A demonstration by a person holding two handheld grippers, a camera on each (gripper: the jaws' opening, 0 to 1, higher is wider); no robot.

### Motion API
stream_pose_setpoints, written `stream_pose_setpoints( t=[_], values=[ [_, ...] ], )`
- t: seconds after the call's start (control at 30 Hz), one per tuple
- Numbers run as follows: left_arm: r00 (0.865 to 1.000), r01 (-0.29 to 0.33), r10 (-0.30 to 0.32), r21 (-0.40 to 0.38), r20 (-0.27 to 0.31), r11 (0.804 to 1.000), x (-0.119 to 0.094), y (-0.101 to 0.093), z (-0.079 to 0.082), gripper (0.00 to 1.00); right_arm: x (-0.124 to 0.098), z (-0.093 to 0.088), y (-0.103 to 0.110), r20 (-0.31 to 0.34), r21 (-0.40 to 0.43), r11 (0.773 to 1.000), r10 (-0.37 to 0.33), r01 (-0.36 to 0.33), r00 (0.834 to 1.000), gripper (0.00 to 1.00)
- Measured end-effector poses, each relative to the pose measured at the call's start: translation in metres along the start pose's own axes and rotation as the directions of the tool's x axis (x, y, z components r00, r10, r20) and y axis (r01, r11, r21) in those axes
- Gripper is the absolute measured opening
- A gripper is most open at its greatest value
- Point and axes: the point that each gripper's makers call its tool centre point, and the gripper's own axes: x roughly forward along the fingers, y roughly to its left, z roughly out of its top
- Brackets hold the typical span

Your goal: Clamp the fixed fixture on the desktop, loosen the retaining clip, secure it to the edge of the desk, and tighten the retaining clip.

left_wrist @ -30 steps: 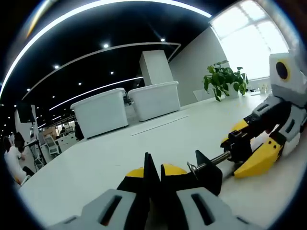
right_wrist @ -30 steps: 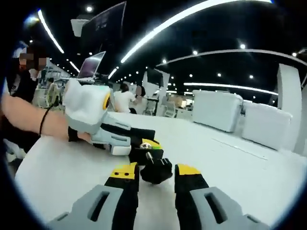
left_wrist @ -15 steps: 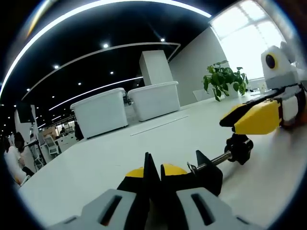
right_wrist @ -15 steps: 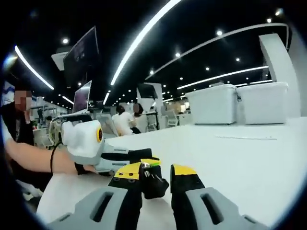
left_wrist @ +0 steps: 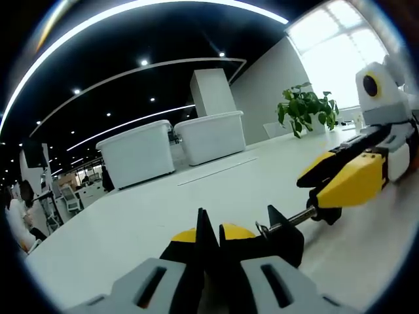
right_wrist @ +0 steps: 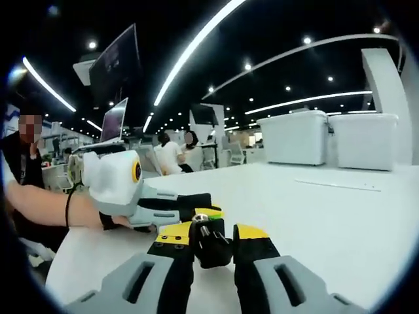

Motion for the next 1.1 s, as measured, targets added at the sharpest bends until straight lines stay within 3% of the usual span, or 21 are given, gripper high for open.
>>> stream_pose_setpoints(
  t=[0.37, 0.5, 0.73, 1.0, 1.1],
  values=[
    [1.0, 0.001, -0.001, 0.0, 0.0, 1.0, 0.0, 0.0, 0.0, 0.09, 0.001, -0.002, 0.0, -0.008, -0.019, 1.0, 0.012, -0.012, 1.0, 0.29],
    [1.0, 0.002, -0.002, 0.0, 0.0, 1.0, 0.0, 0.0, 0.0, 0.09, 0.004, -0.02, -0.001, -0.092, -0.089, 0.996, -0.013, 0.005, 0.996, 0.28],
    [1.0, 0.001, -0.001, 0.0, 0.0, 1.0, 0.001, 0.0, 0.0, 0.09, 0.003, -0.02, 0.0, -0.088, -0.1, 0.995, -0.017, 0.008, 0.996, 0.28],
    [1.0, 0.001, -0.001, 0.0, 0.0, 1.0, 0.001, -0.001, 0.0, 0.09, 0.0, -0.009, -0.001, -0.039, -0.006, 1.0, 0.006, -0.007, 0.999, 0.28],
    [1.0, 0.001, -0.001, 0.0, 0.0, 1.0, 0.0, -0.001, 0.0, 0.09, 0.001, -0.01, -0.002, -0.041, -0.034, 0.999, 0.001, -0.002, 0.999, 0.27]
  ],
)
